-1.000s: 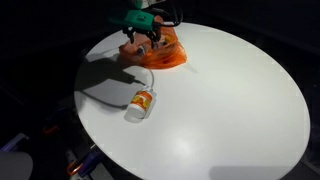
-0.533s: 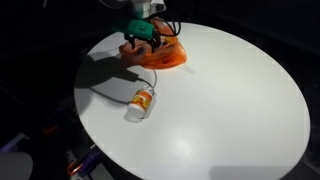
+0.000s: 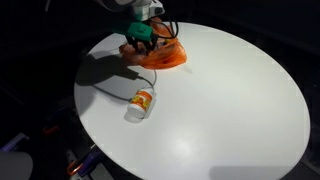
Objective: Take the bottle out of the carrier bag
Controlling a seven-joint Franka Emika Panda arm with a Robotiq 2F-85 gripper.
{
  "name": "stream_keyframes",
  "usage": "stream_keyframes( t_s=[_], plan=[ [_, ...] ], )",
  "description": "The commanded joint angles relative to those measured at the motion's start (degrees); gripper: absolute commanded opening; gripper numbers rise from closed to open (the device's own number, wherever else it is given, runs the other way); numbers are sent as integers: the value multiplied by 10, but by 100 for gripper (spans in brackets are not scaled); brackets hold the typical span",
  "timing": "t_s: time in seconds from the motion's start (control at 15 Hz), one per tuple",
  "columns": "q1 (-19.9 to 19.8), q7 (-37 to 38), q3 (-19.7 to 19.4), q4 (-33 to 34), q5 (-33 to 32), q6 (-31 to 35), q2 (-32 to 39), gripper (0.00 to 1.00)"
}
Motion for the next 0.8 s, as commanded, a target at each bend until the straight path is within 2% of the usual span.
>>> stream_keyframes(
  t_s=[0.0,0.47,0.73],
  plan=[
    [1,32,-1,12,-27,-5,-5,26],
    [0,52,-6,8,-39,-11,-52,25],
    [0,67,-16,-1,-49,-56,-93,25]
  ],
)
